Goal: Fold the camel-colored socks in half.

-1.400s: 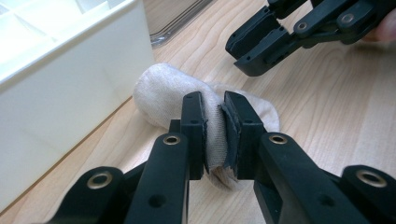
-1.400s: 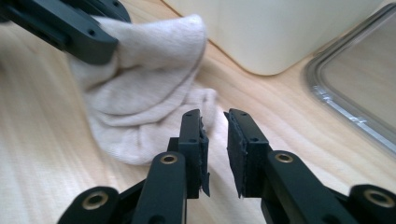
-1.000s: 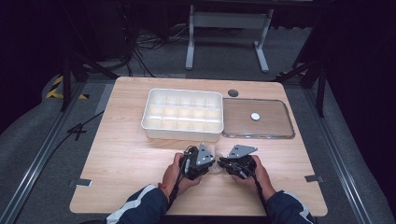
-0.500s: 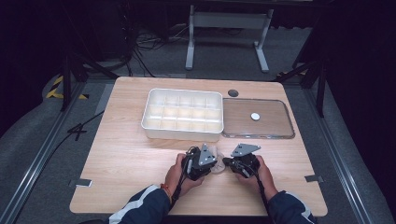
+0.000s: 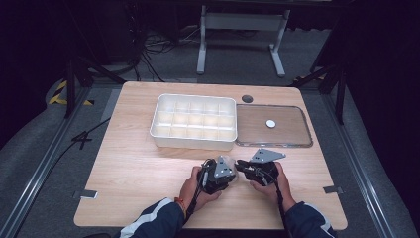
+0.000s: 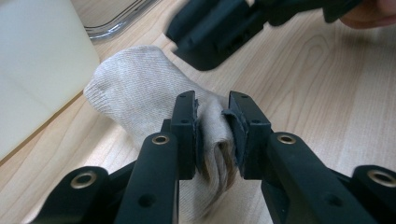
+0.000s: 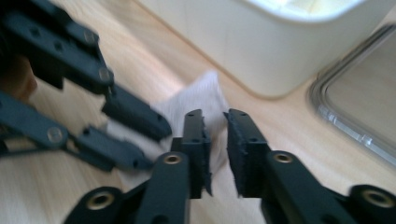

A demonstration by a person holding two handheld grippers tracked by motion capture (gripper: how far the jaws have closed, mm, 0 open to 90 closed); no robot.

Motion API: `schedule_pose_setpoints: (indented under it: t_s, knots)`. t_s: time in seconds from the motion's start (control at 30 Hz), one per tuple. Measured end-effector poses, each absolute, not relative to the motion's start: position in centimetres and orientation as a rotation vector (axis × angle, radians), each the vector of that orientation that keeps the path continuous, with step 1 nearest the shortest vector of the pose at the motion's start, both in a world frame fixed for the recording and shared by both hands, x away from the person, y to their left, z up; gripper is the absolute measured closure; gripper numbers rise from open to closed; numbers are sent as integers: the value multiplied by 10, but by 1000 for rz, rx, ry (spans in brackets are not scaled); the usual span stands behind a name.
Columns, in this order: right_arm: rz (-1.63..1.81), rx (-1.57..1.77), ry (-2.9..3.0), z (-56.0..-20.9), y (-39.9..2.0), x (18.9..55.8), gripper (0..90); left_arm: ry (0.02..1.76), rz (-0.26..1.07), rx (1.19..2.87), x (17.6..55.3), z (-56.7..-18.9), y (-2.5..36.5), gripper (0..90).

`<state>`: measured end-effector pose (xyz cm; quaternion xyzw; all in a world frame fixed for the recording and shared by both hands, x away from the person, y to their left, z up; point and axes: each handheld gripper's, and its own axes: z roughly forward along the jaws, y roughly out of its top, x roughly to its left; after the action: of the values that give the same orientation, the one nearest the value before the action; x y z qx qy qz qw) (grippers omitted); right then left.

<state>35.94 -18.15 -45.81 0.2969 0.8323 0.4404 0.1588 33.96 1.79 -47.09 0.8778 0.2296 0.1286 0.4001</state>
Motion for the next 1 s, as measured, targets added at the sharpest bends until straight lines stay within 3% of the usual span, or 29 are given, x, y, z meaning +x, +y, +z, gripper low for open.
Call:
schedule_pose_setpoints:
  t_s: [0.2, 0.53, 0.87, 1.0]
  knots:
    - [1308, 791, 2360, -456, -170, 364, 696, 583, 327, 2208, 339, -472, 18, 732]
    - [1214, 828, 2428, -474, -162, 381, 834, 556, 317, 2203, 337, -472, 23, 690]
    - [1182, 825, 2432, -475, -162, 381, 859, 444, 180, 2240, 323, -448, 49, 676]
    - [1188, 827, 2442, -475, -163, 381, 866, 461, 217, 2191, 327, -438, 63, 693]
